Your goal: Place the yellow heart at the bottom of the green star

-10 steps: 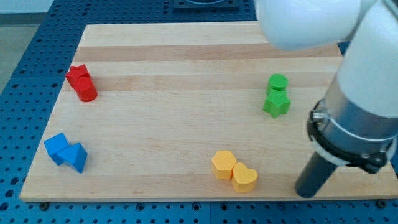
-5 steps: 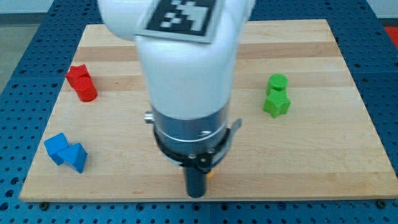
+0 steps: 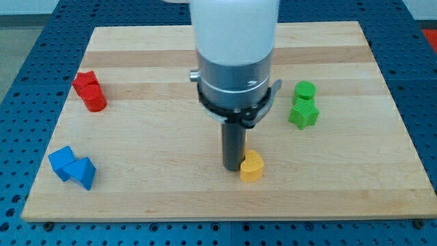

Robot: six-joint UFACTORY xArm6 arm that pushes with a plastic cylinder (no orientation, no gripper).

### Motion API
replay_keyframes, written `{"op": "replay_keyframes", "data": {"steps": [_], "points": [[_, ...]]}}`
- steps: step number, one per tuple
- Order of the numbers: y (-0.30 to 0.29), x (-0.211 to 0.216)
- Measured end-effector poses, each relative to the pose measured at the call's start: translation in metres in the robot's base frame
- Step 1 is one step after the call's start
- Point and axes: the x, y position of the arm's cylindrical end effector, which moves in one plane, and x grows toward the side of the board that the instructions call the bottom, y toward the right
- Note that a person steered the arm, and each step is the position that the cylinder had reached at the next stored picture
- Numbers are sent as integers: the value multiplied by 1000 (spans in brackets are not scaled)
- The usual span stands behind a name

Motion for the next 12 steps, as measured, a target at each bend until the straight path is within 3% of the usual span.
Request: {"op": "replay_keyframes", "data": {"steps": [1, 3, 4, 9, 10, 11, 12], "points": [[15, -5], [-1, 29], [23, 34], [75, -43], [52, -34], [58, 4], [19, 13]]}}
